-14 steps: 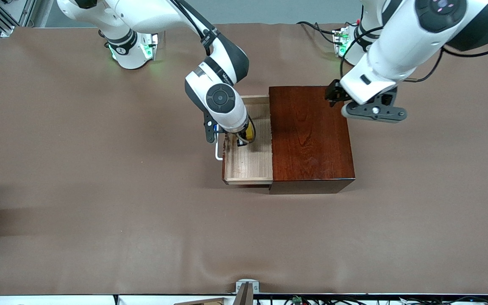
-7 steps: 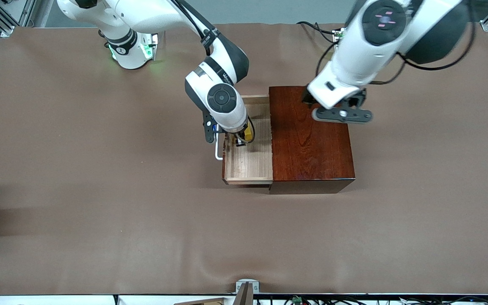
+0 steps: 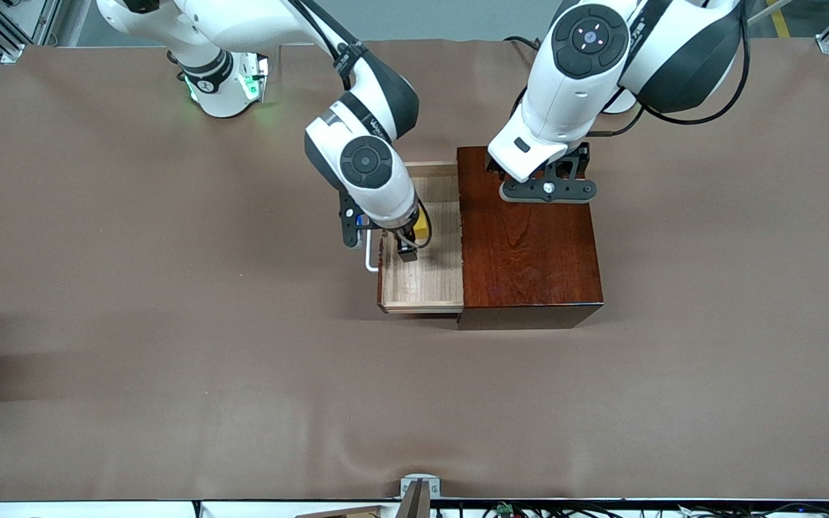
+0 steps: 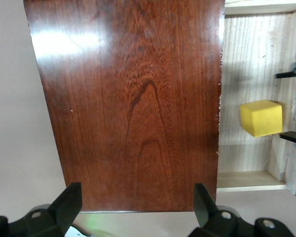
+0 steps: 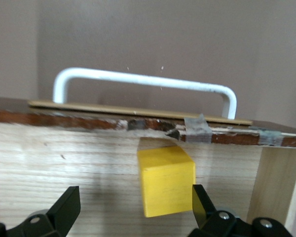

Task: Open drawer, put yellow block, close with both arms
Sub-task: 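Open and withdraw the right gripper while the left gripper reaches the drawer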

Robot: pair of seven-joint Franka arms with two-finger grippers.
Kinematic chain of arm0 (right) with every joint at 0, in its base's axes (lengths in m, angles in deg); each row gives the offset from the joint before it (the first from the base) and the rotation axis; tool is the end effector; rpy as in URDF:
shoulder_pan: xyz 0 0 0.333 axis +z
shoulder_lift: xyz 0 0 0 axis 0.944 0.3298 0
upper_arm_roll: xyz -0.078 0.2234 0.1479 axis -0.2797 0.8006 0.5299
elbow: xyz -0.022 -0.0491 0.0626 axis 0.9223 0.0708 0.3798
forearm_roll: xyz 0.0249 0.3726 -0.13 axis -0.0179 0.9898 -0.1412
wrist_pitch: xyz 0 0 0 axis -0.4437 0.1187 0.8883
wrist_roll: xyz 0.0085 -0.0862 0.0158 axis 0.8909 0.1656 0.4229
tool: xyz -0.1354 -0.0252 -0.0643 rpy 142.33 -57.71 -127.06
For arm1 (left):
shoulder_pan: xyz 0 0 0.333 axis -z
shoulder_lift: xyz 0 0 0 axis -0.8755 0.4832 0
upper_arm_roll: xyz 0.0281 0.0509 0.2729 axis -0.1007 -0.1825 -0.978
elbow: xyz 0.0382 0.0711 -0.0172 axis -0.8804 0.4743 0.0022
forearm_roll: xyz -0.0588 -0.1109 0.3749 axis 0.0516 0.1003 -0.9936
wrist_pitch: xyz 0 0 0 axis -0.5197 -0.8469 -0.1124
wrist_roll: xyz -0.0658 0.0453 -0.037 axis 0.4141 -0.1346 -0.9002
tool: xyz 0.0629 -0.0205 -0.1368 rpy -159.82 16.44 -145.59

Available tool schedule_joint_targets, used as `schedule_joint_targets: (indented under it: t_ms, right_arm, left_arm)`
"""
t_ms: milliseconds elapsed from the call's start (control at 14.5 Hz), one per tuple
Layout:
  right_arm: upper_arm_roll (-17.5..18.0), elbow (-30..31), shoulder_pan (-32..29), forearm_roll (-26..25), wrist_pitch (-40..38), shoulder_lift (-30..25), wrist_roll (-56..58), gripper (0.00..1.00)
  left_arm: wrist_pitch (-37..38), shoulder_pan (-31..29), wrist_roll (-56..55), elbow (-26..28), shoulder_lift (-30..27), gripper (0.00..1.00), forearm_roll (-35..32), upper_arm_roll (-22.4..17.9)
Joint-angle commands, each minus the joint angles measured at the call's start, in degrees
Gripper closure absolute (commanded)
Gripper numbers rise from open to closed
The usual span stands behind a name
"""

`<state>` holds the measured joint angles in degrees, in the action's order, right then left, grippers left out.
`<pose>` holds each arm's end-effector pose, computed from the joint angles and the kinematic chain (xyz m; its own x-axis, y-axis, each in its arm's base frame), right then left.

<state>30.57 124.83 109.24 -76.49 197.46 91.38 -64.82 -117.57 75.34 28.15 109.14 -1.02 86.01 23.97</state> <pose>0.5025 0.4765 0.2834 0.0868 -0.9861 -0.1417 -0.9847 -0.1065 0.1377 0.4756 -0.3486 0.4380 0.9871 -0.0204 -0.1586 -0.0269 -0.9989 -0.0393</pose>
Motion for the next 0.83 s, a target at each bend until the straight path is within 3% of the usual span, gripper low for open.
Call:
schedule_joint_targets:
  t_ms: [0, 276, 759]
  right_arm:
    - [0.6, -4.1, -2.4, -0.7, -4.9, -0.4, -0.3, 0.00]
    - [0.5, -6.3, -6.0, -1.0, -8.4, -2.9, 4.0, 0.00]
    - [0.5, -14.4, -13.1, -0.9, -21.4, -3.8, 16.8, 0.00]
  left_arm:
    - [-1.0, 2.8, -8.1, -3.3, 3.7, 0.00, 0.5, 0.2]
    - [-3.5, 6.5, -20.0, -7.8, 9.0, 0.00, 0.2, 0.2]
    - [-22.5, 12.9, -38.9, -8.7, 15.3, 0.00, 0.0, -0.3]
